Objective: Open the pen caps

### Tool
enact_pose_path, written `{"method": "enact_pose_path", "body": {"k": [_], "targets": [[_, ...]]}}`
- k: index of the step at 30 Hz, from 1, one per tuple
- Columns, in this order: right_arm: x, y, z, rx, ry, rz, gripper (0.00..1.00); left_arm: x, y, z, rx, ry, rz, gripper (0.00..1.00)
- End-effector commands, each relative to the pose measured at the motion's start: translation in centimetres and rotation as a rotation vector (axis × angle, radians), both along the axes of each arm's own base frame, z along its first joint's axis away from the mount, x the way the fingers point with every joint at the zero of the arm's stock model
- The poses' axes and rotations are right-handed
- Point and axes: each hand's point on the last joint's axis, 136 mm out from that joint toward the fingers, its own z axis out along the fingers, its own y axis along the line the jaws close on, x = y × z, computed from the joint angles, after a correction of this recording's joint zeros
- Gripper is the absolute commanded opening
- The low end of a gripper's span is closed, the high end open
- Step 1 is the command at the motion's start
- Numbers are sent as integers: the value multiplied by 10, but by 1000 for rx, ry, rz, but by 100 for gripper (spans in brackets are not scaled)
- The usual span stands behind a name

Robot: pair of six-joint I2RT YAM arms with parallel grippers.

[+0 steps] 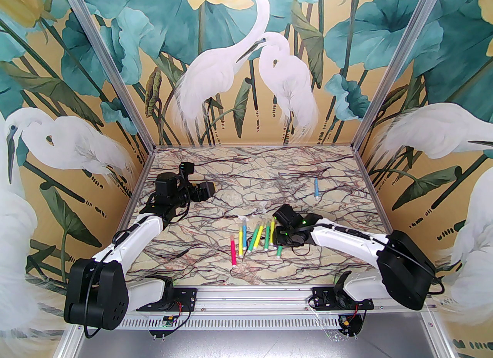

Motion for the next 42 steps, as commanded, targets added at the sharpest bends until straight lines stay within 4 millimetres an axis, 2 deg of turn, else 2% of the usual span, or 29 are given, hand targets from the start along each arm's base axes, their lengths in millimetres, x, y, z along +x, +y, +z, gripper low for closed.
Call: {"method": "enact_pose_path", "body": {"k": [1,18,27,37,42], "targets": [[-4,-5,-9,-23,13,-32,41,-4,-2,5,-5,-20,-17,85],[-5,-13,-26,-92,27,-32,35,-4,-2,6,-6,-17,-16,86],[-9,-32,-29,-258,36,4,33,-4,-3,9,-13,-22,-17,86],[-6,-20,-40,-284,57,37,28,-5,-3,12,-13,-27,-16,86],[-6,-21,-47,-293,65,31,26,-5,-3,14,-14,-32,-16,86]]}}
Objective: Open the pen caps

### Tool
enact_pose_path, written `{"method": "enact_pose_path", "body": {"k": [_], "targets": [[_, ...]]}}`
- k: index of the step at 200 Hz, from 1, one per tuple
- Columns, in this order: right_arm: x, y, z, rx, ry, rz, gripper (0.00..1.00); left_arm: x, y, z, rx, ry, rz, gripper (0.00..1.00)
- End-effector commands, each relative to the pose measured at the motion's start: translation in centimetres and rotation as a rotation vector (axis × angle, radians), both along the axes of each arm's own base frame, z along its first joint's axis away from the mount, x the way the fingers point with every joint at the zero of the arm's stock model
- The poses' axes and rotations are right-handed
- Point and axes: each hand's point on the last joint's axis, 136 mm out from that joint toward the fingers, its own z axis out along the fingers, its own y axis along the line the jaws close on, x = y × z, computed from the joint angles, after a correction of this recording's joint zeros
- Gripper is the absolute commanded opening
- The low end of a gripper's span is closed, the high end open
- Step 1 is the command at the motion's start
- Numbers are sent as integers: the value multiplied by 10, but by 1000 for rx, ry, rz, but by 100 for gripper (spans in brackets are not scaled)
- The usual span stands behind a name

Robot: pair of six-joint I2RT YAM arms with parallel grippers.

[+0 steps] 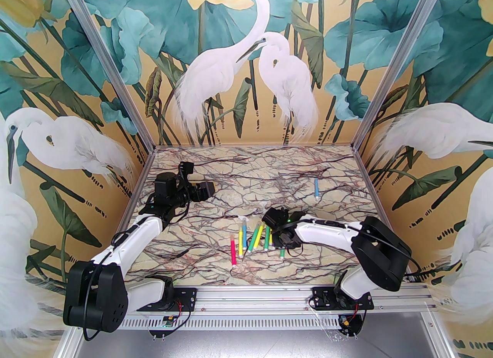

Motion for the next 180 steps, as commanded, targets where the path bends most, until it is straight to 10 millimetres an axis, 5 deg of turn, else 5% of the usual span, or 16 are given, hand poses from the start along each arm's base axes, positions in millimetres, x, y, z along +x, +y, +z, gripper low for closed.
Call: {"method": "enact_pose_path", "body": {"k": [1,84,180], "targets": [[-3,-11,-24,-70,19,3,26,-4,-3,10,-14,-20,-17,86],[8,-13,-21,-81,-17,22,14,-5,-5,12,-20,-13,-21,86],[40,-12,51,108,-237,107,11,-9,-34,12,-35,14,-105,86]]}}
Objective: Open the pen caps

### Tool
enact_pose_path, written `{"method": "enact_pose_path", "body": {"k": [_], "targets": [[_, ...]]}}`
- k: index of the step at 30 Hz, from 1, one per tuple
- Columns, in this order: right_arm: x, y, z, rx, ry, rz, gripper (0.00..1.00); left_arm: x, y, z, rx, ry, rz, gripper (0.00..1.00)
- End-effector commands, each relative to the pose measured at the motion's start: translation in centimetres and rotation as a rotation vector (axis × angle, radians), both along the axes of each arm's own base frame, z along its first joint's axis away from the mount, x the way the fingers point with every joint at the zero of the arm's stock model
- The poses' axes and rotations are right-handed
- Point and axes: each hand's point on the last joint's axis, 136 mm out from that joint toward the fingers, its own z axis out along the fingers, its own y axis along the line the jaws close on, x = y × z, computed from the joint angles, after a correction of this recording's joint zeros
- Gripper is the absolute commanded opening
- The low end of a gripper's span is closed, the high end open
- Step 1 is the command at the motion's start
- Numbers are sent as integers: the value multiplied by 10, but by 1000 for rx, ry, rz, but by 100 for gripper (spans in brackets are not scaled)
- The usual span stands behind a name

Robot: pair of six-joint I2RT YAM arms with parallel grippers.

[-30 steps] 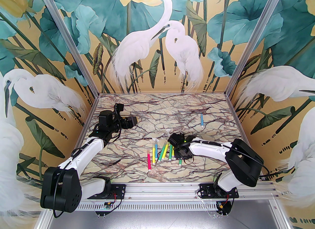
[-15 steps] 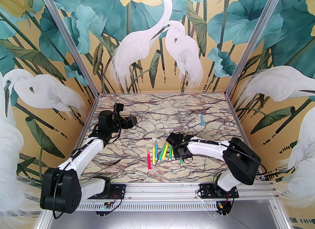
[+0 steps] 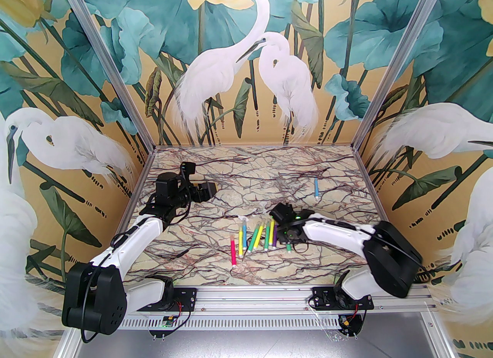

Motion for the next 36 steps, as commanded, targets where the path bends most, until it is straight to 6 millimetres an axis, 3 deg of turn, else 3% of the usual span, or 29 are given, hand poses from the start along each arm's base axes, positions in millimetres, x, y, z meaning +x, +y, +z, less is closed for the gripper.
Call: {"method": "enact_pose_path", "body": {"k": [1,9,16,27,36], "targets": [[14,4,21,47,-107,68,11,-2,-18,7,-22,11,-60,86],[30,25,61,158,-280,219,10,-9,-71,8,-63,50,-203,85],[37,53,96,290,-405,333,10,-20,-123,23,-161,55,-368,84],[35,80,124,414,-487,472,10,-42,-164,40,-287,59,-560,79],[35,88,134,446,-517,503,10,-57,-182,36,-308,84,-649,73]]}}
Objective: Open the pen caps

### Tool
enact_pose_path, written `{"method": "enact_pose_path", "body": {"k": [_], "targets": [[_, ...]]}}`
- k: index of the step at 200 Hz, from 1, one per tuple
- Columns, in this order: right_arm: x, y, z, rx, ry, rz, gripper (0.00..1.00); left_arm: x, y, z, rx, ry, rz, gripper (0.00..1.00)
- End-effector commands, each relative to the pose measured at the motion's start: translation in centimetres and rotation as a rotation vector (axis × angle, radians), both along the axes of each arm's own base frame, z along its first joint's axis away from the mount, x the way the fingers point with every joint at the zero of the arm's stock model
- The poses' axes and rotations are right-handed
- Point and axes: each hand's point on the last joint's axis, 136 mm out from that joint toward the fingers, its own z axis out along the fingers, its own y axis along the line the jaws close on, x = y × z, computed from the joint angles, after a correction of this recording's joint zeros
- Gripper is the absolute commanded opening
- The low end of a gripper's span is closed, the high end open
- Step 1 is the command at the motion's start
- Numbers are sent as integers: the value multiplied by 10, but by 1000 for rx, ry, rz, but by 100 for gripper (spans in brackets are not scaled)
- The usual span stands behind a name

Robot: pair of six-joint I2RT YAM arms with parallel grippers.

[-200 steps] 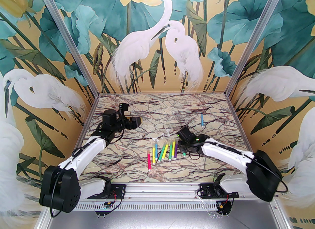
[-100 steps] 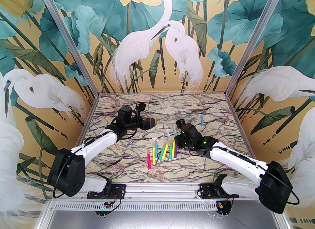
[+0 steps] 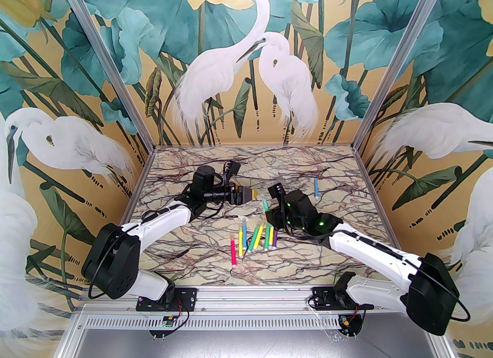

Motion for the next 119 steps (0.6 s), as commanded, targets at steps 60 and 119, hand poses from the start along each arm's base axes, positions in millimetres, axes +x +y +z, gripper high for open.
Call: {"method": "enact_pose_path", "body": {"k": [60,119], "targets": [[-1,8,22,46,-64,50,10,-11,-31,6,-33,8,-127,64],[-1,8,27,53,-81,46,11,-18,-43,2,-18,30,-174,49]]}}
